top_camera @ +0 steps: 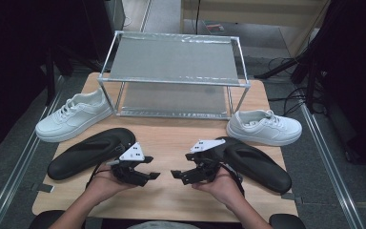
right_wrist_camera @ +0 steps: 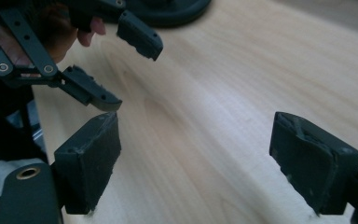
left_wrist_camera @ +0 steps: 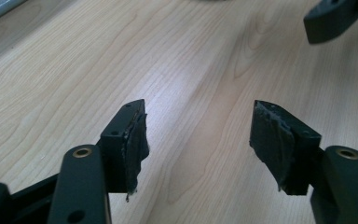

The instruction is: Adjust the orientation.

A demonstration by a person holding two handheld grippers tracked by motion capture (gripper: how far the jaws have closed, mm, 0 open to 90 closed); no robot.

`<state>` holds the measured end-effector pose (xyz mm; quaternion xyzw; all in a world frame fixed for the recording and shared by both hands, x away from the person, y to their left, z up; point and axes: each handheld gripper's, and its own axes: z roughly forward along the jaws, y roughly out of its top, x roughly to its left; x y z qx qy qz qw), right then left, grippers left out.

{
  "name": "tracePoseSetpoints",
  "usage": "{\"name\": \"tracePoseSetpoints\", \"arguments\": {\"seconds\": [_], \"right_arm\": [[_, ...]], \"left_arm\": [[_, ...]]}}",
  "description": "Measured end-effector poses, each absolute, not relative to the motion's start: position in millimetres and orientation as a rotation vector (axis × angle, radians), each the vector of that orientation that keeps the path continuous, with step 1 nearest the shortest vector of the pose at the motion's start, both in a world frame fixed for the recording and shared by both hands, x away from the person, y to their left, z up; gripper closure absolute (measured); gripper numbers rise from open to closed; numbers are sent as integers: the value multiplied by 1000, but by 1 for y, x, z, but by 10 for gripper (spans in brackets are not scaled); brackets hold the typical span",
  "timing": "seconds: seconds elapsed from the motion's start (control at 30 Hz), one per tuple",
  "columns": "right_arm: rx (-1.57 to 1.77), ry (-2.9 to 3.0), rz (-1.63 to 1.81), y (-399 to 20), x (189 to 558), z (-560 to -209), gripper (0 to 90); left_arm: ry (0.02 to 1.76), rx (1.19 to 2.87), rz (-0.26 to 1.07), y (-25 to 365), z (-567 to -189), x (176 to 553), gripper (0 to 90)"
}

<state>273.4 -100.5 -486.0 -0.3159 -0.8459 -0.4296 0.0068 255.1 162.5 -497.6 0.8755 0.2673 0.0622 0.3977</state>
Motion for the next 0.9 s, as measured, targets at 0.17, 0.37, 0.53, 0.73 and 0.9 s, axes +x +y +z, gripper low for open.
{"name": "tracePoseSetpoints", "arguments": {"seconds": [0.17,0.37,0.53,0.73,0.9], "right_arm": [[-992,-2685,-1449,-108,274,-479,260],[-929,-2724,-1458,-111,274,-476,362],[-928,-2731,-1451,-110,275,-477,396],[-912,-2738,-1439,-113,278,-479,429],[-885,-2790,-1398,-115,280,-483,419]], "left_arm": [[663,2249,182,165,-498,254,395],[710,2246,137,167,-495,256,450],[754,2318,86,171,-496,257,434],[733,2297,96,175,-492,259,407],[726,2304,103,177,-492,260,392]]}}
